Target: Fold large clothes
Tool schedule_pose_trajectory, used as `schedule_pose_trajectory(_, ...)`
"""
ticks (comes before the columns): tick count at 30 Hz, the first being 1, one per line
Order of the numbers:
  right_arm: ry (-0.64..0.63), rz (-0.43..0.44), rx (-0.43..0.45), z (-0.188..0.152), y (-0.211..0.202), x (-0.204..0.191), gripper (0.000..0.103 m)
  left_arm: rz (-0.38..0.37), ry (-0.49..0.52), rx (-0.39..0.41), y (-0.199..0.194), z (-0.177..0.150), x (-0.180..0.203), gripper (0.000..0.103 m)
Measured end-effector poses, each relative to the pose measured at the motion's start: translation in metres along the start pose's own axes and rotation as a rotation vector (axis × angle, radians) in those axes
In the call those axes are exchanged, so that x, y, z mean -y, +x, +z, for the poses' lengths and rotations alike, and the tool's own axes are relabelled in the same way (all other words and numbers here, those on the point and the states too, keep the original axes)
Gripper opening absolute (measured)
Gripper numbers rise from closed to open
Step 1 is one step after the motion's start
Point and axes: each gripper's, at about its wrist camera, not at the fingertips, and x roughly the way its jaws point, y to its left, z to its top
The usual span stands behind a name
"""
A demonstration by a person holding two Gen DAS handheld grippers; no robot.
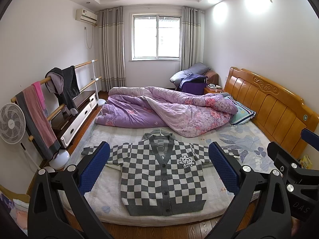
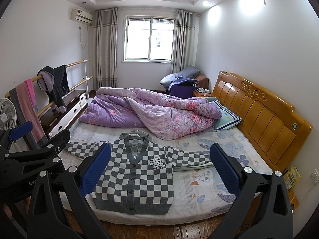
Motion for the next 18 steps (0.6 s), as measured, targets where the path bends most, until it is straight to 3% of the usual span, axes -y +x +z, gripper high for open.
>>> schedule_pose_trajectory(18,0.002,-0.007,-0.006,-0.001,0.009,0.008,0.096,-0.008,0.0,-0.008,0.009,0.0,-0.003,0.098)
